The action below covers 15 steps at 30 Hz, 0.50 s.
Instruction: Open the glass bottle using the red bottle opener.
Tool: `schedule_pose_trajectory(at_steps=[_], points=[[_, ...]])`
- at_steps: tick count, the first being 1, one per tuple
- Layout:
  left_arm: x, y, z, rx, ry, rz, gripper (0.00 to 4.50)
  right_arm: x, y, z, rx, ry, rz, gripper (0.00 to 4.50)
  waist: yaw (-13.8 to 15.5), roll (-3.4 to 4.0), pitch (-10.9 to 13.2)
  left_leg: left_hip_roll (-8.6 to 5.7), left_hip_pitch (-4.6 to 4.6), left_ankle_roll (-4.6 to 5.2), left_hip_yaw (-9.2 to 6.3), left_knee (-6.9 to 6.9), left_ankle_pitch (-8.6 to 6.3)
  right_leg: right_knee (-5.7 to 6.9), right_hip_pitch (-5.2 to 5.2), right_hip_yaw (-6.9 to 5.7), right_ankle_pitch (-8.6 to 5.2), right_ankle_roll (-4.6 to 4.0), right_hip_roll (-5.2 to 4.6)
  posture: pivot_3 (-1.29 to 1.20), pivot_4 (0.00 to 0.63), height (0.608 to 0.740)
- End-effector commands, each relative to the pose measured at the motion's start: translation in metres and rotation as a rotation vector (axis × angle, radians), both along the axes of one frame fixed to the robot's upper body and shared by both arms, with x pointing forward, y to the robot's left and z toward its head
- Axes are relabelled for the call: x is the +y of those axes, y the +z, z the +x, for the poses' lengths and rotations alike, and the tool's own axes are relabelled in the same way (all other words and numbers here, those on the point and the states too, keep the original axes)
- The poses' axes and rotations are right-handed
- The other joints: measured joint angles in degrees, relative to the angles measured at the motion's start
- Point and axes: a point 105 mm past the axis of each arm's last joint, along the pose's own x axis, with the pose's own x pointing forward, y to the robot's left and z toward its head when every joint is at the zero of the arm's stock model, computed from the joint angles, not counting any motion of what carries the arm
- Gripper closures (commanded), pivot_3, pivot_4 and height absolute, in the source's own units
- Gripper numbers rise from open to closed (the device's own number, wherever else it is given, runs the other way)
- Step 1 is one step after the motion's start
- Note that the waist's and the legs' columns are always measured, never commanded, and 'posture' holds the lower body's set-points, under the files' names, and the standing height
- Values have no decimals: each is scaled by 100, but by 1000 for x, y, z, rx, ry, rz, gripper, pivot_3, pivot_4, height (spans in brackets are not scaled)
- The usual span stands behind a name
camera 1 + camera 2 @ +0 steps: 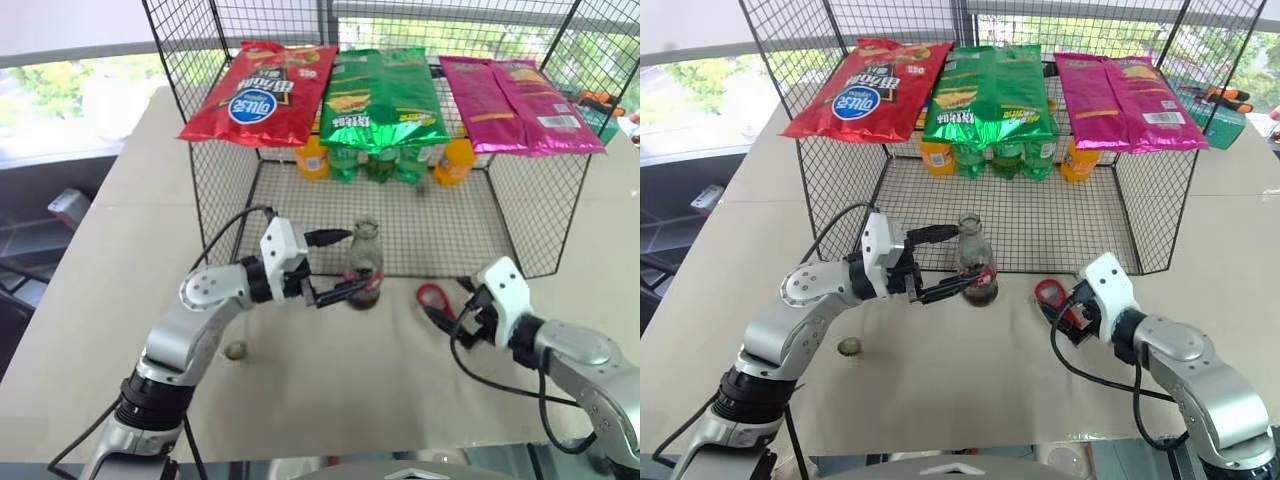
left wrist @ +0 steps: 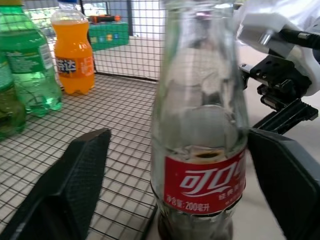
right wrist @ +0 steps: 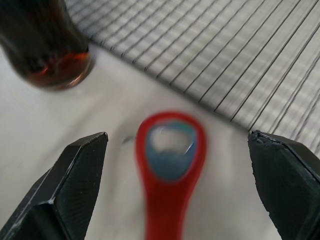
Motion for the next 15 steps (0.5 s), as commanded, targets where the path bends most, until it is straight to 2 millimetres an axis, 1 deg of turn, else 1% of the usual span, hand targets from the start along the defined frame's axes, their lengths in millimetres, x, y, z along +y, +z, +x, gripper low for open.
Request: schedule_pose_trajectory(at_steps=[1,4,7,10,12,13,15], points=[[10,23,-10,-55,15,-68,66,6,20,-3,-137,72,22,0,-4,1,1,0,0,0,1,0,0,0,0,1,0,0,-1,0,150,740],[20,26,-15,-11,44,-112,66,6,29,-3,-230,93,21,0,-5,1,1,1,3,2,1,2,-1,3,3,2,0,1,-2,0,150,740],[35,24,-18,21,114,-139,66,3,32,-8,-273,143,14,0,-5,2,1,1,6,2,2,8,-1,7,5,3,0,2,-3,0,150,740],[48,22,-19,54,207,-189,66,-5,35,-12,-296,125,59,0,10,1,1,1,8,1,3,13,0,10,8,3,1,1,-3,0,150,740],[73,12,-21,85,340,-254,66,-18,29,-18,-350,71,9,0,22,1,1,1,14,0,4,19,0,20,11,5,1,1,-5,0,150,740],[85,5,-23,95,408,-262,66,-21,25,-25,-347,71,27,0,28,3,-3,1,14,0,4,21,0,21,11,5,1,1,-4,0,150,740],[103,-9,-32,104,489,-253,66,-33,21,-35,-390,22,44,0,30,0,-5,1,19,0,7,20,0,26,12,8,0,0,-5,0,150,740]])
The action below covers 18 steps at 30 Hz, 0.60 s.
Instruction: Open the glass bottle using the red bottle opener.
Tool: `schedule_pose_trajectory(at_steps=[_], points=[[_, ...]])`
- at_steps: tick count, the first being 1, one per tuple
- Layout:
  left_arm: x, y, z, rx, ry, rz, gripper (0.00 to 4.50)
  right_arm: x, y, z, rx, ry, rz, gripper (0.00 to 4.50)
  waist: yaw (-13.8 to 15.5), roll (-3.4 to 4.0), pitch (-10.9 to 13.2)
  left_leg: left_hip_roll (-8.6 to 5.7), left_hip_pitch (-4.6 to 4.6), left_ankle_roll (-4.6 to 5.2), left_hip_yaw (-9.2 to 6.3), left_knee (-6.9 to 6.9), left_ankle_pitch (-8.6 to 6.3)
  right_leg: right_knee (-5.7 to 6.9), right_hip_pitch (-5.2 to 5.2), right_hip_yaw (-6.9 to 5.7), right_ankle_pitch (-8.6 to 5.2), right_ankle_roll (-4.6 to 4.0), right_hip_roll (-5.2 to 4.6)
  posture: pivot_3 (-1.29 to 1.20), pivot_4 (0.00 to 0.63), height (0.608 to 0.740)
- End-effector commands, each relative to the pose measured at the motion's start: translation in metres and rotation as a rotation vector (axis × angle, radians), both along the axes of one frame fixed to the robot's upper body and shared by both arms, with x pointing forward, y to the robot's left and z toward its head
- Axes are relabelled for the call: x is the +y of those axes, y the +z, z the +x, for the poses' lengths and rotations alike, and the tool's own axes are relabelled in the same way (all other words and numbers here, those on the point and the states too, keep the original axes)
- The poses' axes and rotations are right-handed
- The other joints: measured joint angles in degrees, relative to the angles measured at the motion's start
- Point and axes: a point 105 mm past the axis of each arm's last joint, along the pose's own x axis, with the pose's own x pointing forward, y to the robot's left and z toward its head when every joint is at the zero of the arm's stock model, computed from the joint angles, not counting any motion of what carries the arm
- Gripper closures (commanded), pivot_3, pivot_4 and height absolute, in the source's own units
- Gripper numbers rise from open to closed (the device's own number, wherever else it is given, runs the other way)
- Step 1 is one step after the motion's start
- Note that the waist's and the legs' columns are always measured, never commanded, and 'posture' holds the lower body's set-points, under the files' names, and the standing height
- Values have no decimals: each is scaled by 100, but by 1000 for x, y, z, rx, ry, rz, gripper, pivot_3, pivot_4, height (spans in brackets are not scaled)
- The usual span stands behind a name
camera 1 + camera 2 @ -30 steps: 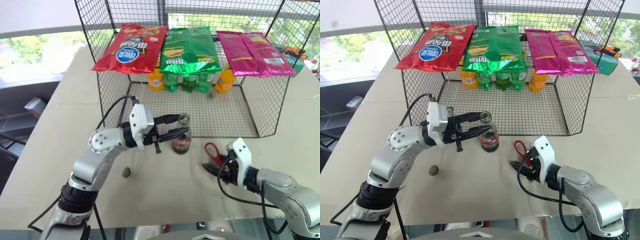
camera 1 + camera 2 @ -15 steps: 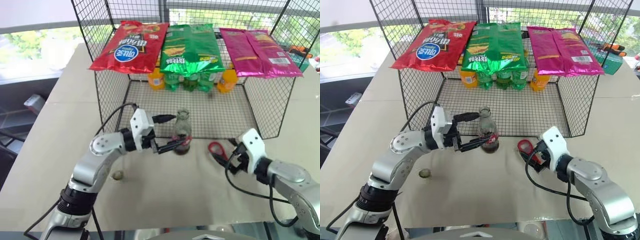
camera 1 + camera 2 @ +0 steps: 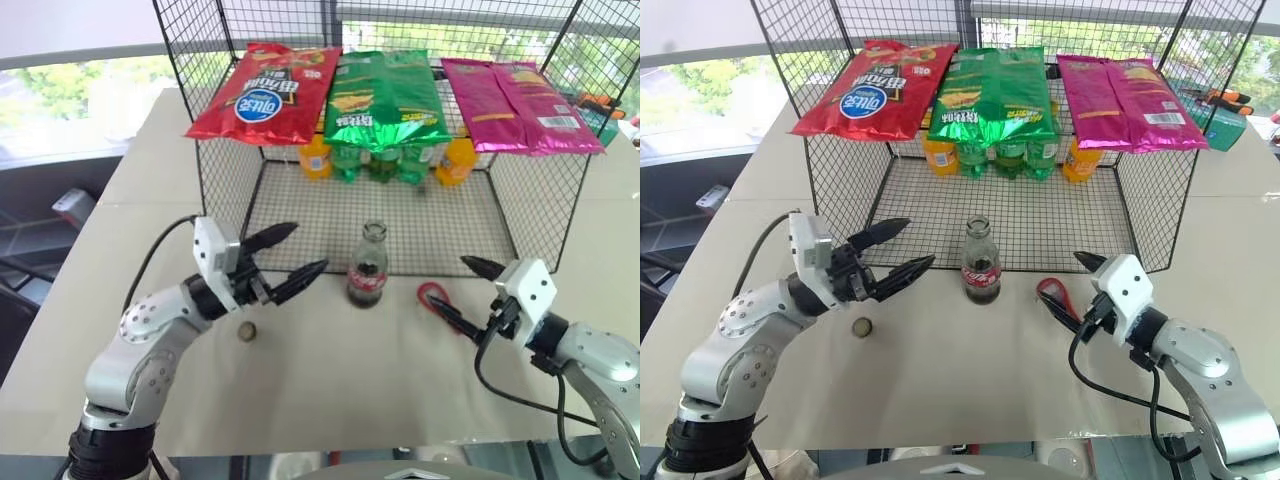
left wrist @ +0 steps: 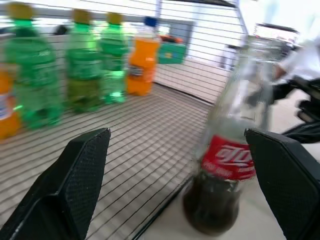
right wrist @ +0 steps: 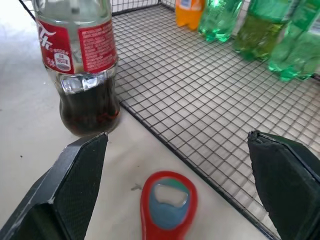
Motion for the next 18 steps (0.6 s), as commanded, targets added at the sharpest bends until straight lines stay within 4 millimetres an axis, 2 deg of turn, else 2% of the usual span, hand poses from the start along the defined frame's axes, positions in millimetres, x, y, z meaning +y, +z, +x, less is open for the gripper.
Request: schedule_pose_trajectory(at_steps=[1,6,9,14,18], points=[[39,-13,-17,-14,186,17,66,-21,-2,-23,-77,-36,35,0,4,-3,-2,1,2,0,0,0,0,6,-1,0,0,-1,1,0,150,740],[76,-41,-39,70,338,62,66,-42,-16,-48,-23,-67,33,0,28,-2,-1,1,8,0,8,4,-1,16,-3,4,-16,-27,-5,0,150,740],[97,-53,-55,101,402,109,66,-54,-23,-57,9,-88,20,0,27,-1,0,6,18,-3,13,45,-1,48,-2,8,-29,-8,-10,0,150,740],[118,-62,-73,139,473,147,66,-66,-29,-58,31,-107,-4,0,20,-2,-2,16,17,-23,16,80,-12,64,-2,-2,-31,-4,-55,0,150,740],[133,-66,-74,134,576,129,66,-72,-29,-52,19,-123,6,0,31,1,-5,16,15,-24,17,83,-13,65,-2,-4,-30,-5,-64,0,150,740]])
